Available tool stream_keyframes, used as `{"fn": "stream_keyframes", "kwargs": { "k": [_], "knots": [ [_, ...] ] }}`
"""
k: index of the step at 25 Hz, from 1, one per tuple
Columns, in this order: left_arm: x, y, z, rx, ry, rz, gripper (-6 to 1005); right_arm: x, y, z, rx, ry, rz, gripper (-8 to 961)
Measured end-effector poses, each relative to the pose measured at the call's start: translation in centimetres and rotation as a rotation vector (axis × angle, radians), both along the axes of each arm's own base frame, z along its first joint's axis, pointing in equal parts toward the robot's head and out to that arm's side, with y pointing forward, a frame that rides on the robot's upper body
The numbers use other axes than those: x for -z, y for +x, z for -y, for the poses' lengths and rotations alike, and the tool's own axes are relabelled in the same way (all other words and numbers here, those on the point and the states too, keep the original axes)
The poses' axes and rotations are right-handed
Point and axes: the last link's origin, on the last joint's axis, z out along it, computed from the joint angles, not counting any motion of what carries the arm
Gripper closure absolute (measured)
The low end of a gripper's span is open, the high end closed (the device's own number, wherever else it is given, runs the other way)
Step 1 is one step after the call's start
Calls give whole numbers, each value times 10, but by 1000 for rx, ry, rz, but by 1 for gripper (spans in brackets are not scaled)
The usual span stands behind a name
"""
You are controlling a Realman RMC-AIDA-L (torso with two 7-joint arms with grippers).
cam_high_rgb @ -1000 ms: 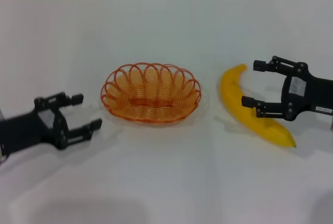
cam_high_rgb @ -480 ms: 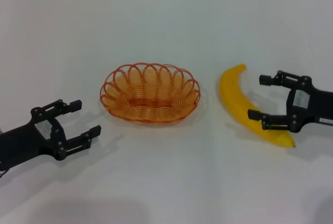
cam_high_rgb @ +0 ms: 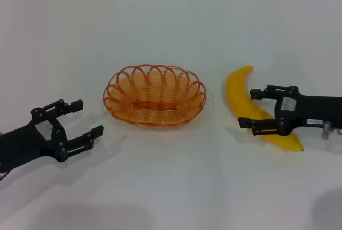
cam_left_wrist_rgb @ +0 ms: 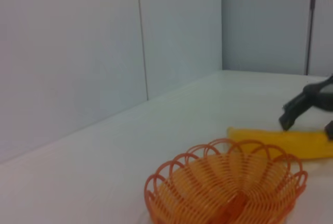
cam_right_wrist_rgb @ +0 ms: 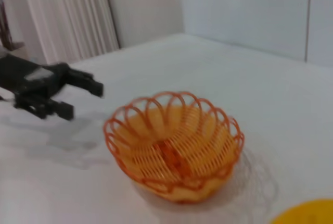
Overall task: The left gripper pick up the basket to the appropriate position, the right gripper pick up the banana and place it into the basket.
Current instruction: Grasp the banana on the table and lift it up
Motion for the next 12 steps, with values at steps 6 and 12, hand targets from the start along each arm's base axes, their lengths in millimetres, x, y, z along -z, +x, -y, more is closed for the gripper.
{"fn": "stream_keyframes", "kwargs": {
  "k": [6, 12],
  "knots": [
    [0, 3, 1, 16, -9, 15, 243, 9, 7, -8, 98, -14, 58, 67],
    [-3, 3, 2, 19, 5, 25, 243, 8, 7, -10, 119, -15, 54, 72]
  ]
}}
